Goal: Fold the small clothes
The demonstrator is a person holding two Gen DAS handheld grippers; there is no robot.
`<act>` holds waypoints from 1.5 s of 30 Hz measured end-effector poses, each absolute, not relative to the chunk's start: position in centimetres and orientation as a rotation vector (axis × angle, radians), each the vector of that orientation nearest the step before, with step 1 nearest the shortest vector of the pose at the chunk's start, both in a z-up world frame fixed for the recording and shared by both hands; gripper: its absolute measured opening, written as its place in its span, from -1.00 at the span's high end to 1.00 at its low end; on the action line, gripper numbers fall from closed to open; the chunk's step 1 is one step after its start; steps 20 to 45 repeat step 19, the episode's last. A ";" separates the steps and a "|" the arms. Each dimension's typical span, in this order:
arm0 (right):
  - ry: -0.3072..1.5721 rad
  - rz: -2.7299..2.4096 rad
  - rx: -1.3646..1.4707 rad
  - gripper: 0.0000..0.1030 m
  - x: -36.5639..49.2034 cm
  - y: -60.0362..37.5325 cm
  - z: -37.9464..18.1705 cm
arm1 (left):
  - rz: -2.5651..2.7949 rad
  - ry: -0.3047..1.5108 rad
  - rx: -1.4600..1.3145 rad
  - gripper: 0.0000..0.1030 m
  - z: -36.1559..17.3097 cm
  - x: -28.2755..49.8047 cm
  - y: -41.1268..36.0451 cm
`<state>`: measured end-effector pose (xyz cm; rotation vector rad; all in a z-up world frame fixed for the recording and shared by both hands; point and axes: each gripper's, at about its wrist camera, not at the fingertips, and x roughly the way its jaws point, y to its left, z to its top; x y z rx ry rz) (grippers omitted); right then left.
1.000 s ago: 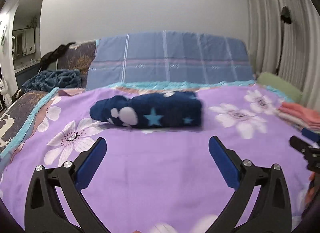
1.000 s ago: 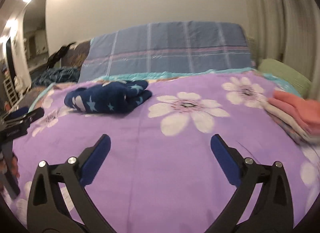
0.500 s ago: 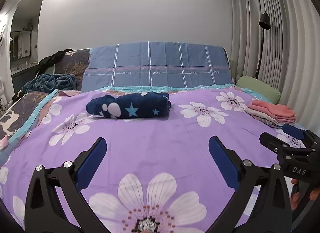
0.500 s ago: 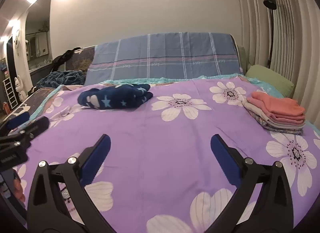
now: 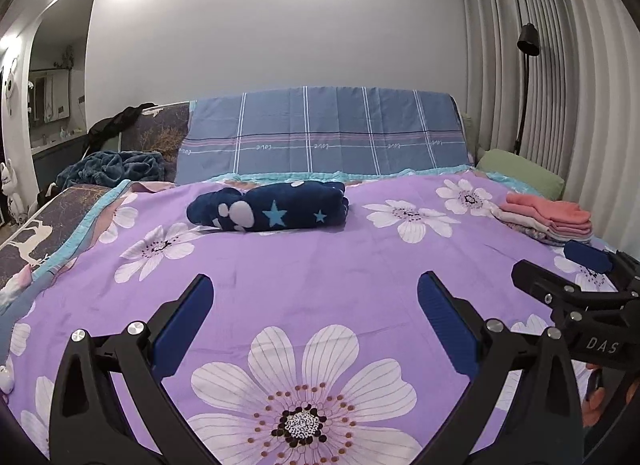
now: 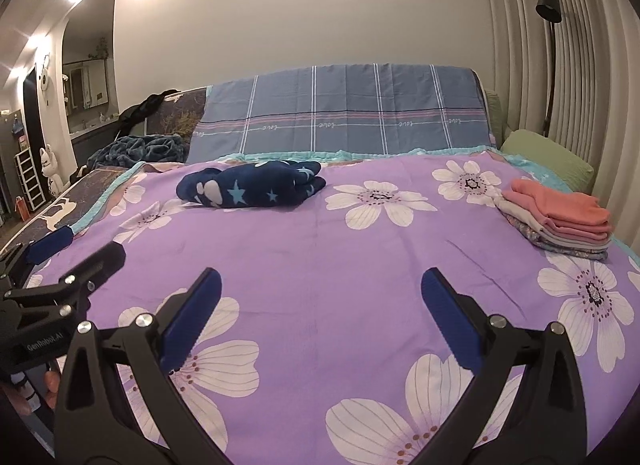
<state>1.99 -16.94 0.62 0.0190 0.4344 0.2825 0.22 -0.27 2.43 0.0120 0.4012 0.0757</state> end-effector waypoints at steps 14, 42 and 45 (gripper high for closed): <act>0.441 0.275 0.005 -0.96 1.7 -17.2 0.3 | 0.129 0.444 0.068 -0.97 2.3 0.4 -1.2; 0.447 0.274 -0.001 -0.96 1.8 -17.0 0.2 | 0.131 0.467 0.067 -0.97 1.9 0.7 -1.2; 0.447 0.274 -0.001 -0.96 1.8 -17.0 0.2 | 0.131 0.467 0.067 -0.97 1.9 0.7 -1.2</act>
